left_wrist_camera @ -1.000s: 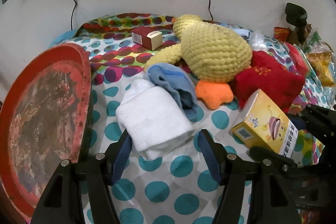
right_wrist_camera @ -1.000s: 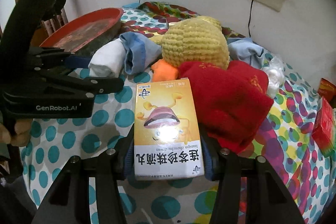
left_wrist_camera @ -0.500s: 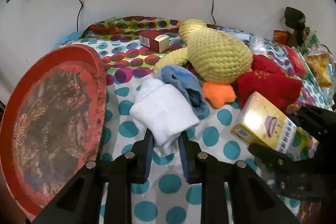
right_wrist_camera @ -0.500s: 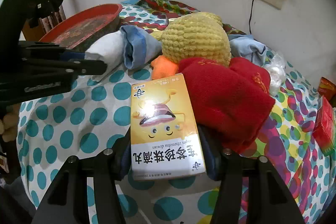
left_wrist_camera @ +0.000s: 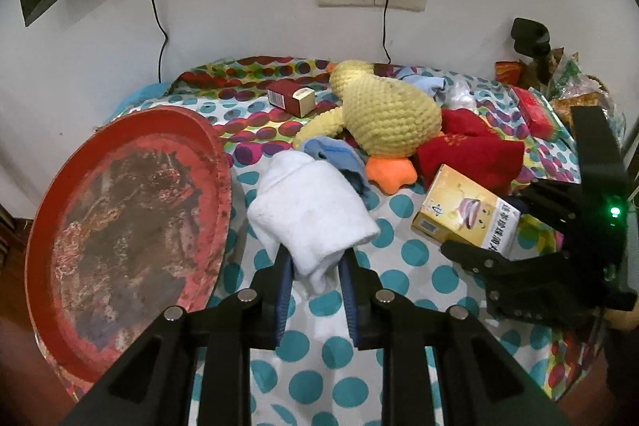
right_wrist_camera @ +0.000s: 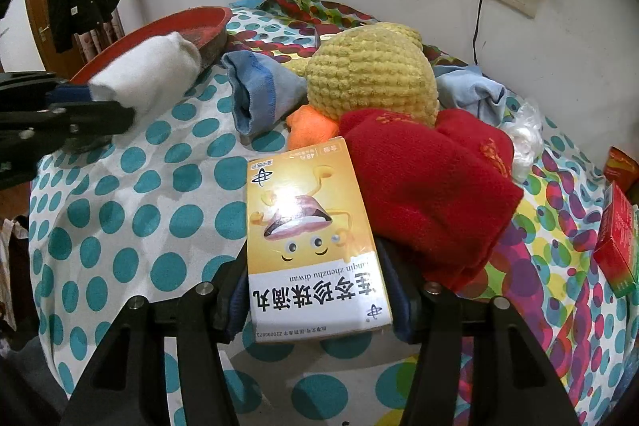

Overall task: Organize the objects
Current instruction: 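Carry the white towel to the red tray and release it with the left gripper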

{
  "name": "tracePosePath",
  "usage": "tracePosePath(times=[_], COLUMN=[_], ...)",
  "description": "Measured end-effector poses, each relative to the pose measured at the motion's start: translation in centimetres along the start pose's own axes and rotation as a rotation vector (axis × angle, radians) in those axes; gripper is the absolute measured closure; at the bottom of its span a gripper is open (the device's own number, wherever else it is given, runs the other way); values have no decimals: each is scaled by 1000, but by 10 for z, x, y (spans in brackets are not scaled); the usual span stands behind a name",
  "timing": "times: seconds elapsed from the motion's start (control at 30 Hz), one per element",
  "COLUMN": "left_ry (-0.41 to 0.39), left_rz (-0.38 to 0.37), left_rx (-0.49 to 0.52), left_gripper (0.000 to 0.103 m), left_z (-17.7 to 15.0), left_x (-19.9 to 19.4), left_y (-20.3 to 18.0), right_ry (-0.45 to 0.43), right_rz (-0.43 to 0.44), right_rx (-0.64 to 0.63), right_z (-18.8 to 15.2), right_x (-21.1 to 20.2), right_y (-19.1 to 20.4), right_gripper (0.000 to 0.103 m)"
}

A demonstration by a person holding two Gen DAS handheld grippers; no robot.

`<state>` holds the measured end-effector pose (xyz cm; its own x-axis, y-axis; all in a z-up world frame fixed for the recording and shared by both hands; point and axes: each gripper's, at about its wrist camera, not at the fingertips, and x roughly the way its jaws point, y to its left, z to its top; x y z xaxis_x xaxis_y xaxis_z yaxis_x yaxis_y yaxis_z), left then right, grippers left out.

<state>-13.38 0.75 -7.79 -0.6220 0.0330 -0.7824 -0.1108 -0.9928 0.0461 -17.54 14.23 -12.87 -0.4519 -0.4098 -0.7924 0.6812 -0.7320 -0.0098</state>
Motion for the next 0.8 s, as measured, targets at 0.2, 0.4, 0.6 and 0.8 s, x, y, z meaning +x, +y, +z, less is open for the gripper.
tracePosePath(times=[0.2,0.4,0.6,0.8], left_ry=[-29,-51,-41,-28], left_rz=[36,91,151,220], left_rx=[-8,-33,-63,-81], left_gripper=[80,80,80,80], left_z=[2,5,5,6], left_x=[-19,-33,-30,-18], left_y=[12,41,76,112], right_ry=[0,1,2,2], right_rz=[0,-3,-6,-6], right_rx=[-1,0,1,1], right_z=[0,-1,-2,-2], right_x=[0,1,2,3], right_y=[0,0,-2,-2], right_gripper=[49,47,45,45])
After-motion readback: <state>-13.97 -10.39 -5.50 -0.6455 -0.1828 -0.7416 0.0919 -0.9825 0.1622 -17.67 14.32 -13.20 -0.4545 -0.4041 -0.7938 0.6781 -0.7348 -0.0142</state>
